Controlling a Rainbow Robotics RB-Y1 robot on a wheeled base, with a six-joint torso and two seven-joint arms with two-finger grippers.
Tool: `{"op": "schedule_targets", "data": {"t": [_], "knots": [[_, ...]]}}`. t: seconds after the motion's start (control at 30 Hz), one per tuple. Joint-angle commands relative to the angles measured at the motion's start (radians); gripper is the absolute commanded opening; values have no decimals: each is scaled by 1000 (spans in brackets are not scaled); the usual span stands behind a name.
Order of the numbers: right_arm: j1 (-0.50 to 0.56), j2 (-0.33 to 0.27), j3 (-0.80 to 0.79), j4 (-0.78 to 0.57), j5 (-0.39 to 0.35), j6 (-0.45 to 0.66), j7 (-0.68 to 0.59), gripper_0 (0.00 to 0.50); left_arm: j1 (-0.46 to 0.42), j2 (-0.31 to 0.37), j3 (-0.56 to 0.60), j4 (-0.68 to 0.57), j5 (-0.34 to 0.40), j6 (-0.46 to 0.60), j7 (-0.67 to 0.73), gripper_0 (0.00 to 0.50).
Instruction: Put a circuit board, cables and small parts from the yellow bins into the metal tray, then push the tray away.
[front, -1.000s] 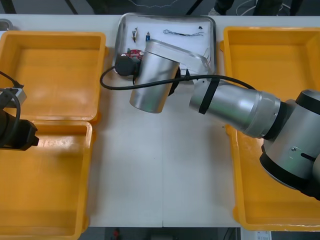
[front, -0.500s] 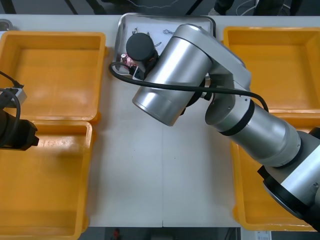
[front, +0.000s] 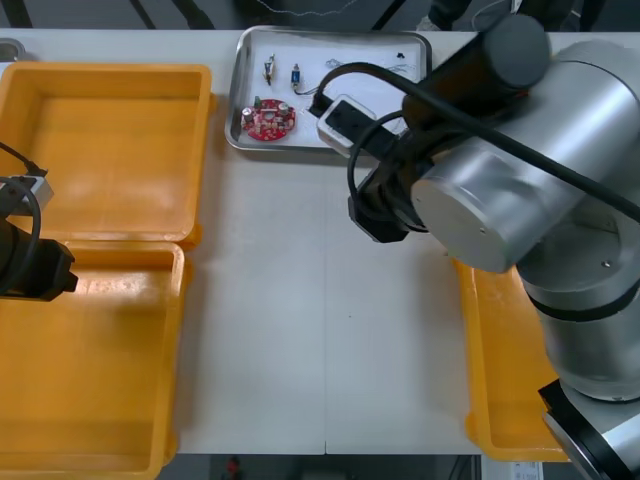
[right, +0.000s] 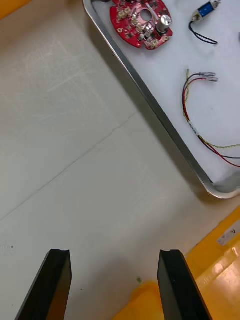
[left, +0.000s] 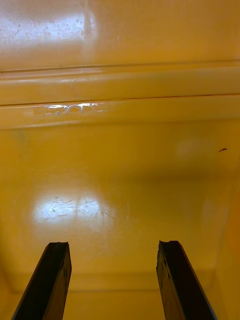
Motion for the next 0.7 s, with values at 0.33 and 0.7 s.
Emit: {"op": "schedule_targets", "data": {"t": [0.33, 0.7], "knots": [[228, -174, -102, -234, -73, 3, -161, 500, 12, 39, 30, -13, 6, 6, -6, 500], [360, -256, -276, -249, -91, 3, -285, 500, 12, 39, 30, -13, 6, 6, -6, 500]]}}
